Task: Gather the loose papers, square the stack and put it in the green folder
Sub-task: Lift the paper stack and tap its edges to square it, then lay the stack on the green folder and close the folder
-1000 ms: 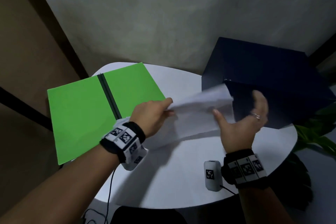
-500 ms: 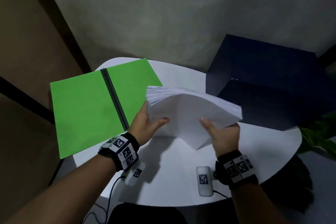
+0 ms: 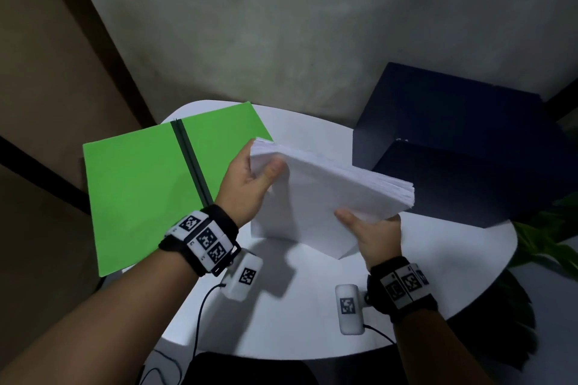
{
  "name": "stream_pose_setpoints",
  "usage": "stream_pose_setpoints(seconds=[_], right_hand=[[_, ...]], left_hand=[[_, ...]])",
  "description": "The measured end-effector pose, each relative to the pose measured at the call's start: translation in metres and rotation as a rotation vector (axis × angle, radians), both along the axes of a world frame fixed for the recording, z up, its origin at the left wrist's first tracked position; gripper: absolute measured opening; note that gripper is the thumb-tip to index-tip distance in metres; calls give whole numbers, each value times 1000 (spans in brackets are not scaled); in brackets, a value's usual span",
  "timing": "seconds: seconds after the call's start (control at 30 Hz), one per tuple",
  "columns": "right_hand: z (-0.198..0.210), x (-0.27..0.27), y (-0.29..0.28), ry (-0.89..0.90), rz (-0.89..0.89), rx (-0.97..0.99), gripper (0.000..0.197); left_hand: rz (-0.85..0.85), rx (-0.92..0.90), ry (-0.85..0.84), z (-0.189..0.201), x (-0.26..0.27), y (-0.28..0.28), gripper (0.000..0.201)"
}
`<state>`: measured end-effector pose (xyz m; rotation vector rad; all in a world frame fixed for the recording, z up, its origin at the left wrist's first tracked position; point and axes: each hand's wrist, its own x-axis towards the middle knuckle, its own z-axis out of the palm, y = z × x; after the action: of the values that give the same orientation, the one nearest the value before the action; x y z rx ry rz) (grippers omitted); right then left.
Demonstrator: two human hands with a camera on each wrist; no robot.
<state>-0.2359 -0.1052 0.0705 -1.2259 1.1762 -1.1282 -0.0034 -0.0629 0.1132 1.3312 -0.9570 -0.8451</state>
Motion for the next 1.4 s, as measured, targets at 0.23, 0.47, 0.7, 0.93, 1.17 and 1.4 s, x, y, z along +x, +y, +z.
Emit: stream_pose_setpoints(seconds=[0.23, 0.47, 0.7, 0.93, 1.17, 1.4], right_hand=[[-16, 15, 2, -4, -29, 154, 31], [6, 30, -9, -38, -4, 126, 40], [-24, 44, 0, 121, 109, 202, 38], [-16, 63, -4, 274, 176, 106, 22], [2, 79, -24, 276, 173, -6, 25], [1, 88, -28, 281, 133, -56, 25]], left_hand=[[75, 15, -27, -18, 0, -8, 48], [50, 168, -102, -38, 22, -2, 47], [126, 347, -42, -79, 30, 18, 32], [162, 610, -191, -110, 71, 36, 38], [763, 1183, -417, -149, 212, 88, 109], [702, 1151, -351, -160, 240, 95, 107]])
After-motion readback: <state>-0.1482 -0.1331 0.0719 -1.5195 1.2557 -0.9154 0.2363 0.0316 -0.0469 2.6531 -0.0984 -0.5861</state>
